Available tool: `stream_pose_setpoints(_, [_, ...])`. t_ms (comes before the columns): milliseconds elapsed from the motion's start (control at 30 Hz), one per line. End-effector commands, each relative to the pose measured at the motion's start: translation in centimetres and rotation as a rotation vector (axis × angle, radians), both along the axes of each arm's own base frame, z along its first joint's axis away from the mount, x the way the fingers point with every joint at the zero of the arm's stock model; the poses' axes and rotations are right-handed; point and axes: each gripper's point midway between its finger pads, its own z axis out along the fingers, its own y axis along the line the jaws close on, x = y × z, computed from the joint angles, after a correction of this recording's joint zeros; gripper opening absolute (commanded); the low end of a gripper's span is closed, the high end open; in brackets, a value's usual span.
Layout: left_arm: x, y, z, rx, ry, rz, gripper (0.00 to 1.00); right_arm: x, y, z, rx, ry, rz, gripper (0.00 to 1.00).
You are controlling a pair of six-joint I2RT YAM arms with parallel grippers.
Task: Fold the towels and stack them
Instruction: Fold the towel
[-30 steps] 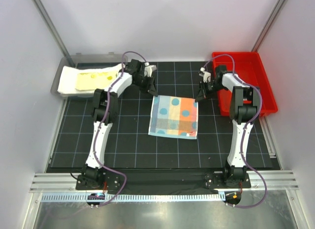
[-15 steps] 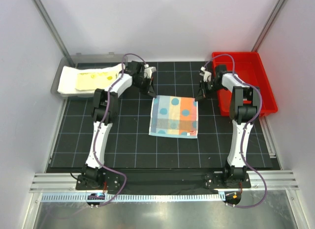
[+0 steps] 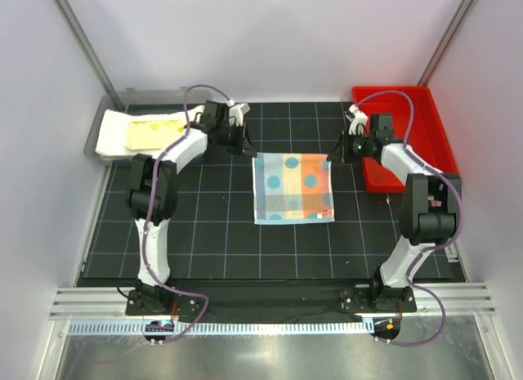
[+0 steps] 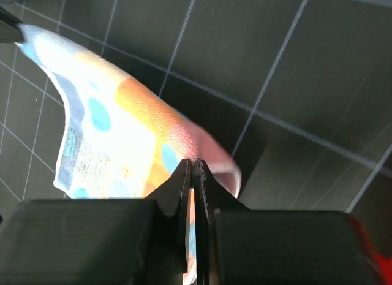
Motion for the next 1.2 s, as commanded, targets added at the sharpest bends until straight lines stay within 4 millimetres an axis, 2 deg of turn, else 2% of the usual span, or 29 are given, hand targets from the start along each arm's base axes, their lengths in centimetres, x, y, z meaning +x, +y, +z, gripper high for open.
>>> stream_pose_setpoints(0, [0.0,0.0,3.3,-0.017,-0.095,0.028,0.0,-0.1,0.1,0.5,0.022,-0.049,-0.074,0.01])
stream_pose_setpoints(33, [-0.3,0.2,3.1,-0.007,-0.094,0.036,0.0,-1.0,0.1,-0.1,0.022,-0.034,-0.082,0.01])
stream_pose_setpoints(67, [-1.2,0.3,3.0,-0.005,-0.083,0.035,0.0,-1.1,-0.3,0.6,0.009,-0.052,-0.113,0.01])
stream_pose_setpoints(167, [-2.6,0.3,2.7,0.007,-0.074,0.039,0.0,-2.1,-1.1,0.4,-0.023,-0.044,-0.164,0.01])
stream_pose_setpoints(200, [-3.6,0.3,1.9,0.019,-0.053,0.04,0.0,-2.4,-1.3,0.7,-0.027,-0.043,-0.18,0.01])
stream_pose_setpoints(233, [-4.1,0.1,2.8,0.023,-0.08,0.042,0.0,-2.6,-1.4,0.7,-0.029,-0.035,-0.19,0.01])
stream_pose_setpoints(300, [-5.3,0.2,2.2,0.024,-0.065,0.05,0.0,-3.2,-1.5,0.7,-0.027,-0.006,-0.211,0.01])
stream_pose_setpoints(333, [-5.9,0.0,2.7,0.018,-0.074,0.047,0.0,-3.6,-1.5,0.4,-0.024,0.007,-0.221,0.01])
stream_pose_setpoints(400, [-7.0,0.0,2.3,0.026,-0.064,0.039,0.0,-4.1,-1.8,0.3,-0.02,0.016,-0.254,0.01])
stream_pose_setpoints(433, [-7.4,0.0,2.7,0.027,-0.073,0.038,0.0,-4.9,-1.7,0.0,-0.012,0.028,-0.263,0.01])
stream_pose_setpoints(533, [-8.6,0.4,2.0,0.05,-0.062,0.052,0.0,-6.4,-1.5,-0.2,0.017,0.057,-0.289,0.01])
stream_pose_setpoints(633, [-9.5,0.6,2.2,0.059,-0.074,0.068,0.0,-7.9,-1.5,-0.8,0.035,0.09,-0.319,0.01])
stream_pose_setpoints(667, [-10.1,0.7,2.2,0.064,-0.068,0.073,0.0,-8.2,-1.5,-0.3,0.051,0.086,-0.341,0.01])
stream_pose_setpoints(700, [-10.3,0.8,2.0,0.068,-0.068,0.076,0.0,-8.8,-0.4,-0.2,0.059,0.086,-0.319,0.01])
stream_pose_setpoints(733, [-10.5,0.9,1.8,0.068,-0.065,0.08,0.0,-9.7,-0.4,-0.9,0.064,0.108,-0.328,0.01])
stream_pose_setpoints(767, [-11.0,1.0,1.4,0.073,-0.05,0.081,0.0,-10.0,-0.3,-0.4,0.074,0.094,-0.334,0.01])
stream_pose_setpoints(833, [-11.8,0.6,1.2,0.076,-0.047,0.07,0.0,-10.9,-0.5,-1.3,0.061,0.116,-0.345,0.01])
stream_pose_setpoints(933, [-13.1,0.3,0.2,0.096,-0.035,0.065,0.0,-11.9,-0.8,-2.2,0.05,0.144,-0.363,0.01])
stream_pose_setpoints(1000, [-13.7,0.2,-0.5,0.092,-0.023,0.072,0.0,-12.2,-0.5,-2.0,0.067,0.14,-0.364,0.01])
stream_pose_setpoints(1167, [-14.6,0.1,-0.8,0.109,-0.047,0.094,0.0,-13.1,-1.5,-3.0,0.018,0.165,-0.413,0.01])
